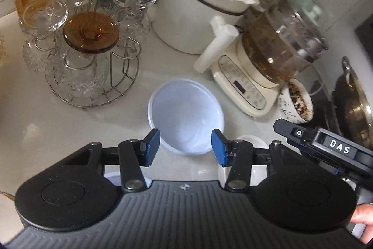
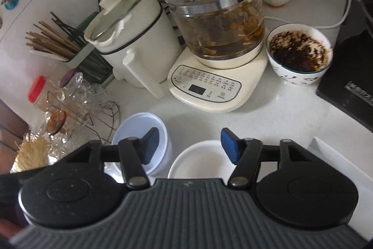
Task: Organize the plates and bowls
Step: 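Move both grippers to the other plastic bowl by the tea maker, then close both grippers on the rim of the second plastic bowl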
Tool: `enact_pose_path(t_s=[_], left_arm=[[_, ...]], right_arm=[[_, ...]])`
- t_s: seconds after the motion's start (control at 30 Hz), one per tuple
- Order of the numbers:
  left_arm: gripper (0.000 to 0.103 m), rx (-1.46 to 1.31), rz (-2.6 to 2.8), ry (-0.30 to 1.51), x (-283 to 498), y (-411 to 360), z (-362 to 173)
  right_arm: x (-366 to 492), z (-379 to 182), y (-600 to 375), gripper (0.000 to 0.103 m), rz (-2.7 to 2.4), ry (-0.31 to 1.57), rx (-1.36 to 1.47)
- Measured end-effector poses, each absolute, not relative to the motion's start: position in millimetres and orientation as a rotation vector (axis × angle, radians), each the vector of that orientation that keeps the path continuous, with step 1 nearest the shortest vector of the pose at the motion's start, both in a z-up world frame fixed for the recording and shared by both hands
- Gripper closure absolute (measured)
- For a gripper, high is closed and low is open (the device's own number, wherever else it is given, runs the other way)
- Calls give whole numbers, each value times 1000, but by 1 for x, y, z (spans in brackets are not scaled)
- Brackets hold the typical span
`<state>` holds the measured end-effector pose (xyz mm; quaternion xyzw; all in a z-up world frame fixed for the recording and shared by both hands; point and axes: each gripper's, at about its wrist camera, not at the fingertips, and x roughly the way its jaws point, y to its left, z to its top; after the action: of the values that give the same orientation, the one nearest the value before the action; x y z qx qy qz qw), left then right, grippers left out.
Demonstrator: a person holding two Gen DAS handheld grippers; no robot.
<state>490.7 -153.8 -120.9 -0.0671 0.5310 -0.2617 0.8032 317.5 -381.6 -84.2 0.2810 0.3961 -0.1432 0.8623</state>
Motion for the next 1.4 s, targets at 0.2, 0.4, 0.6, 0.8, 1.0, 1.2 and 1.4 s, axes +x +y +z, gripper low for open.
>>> enact_pose_path(t_s=[0.2, 0.4, 0.6, 0.8, 1.0, 1.2, 1.4], left_arm=[[48, -131, -492, 1152, 510, -159, -139], [49, -124, -436, 1187, 527, -159, -159], [68, -128, -402, 1207, 535, -158, -176], [84, -205, -397, 1252, 539, -154, -190], [94, -199, -408, 1239, 538, -156, -187], [94, -223, -424, 1231, 533, -148, -175], [94, -251, -445, 1205, 521, -140, -154]], right_arm=[[345, -106, -385, 42, -213, 867, 610], [378, -128, -370, 49, -119, 927, 580], [398, -146, -359, 67, -126, 989, 528], [402, -155, -355, 80, -142, 1012, 501], [401, -158, -352, 91, -141, 1018, 498], [392, -151, -351, 92, -133, 1006, 510], [378, -131, -350, 92, -123, 969, 522]])
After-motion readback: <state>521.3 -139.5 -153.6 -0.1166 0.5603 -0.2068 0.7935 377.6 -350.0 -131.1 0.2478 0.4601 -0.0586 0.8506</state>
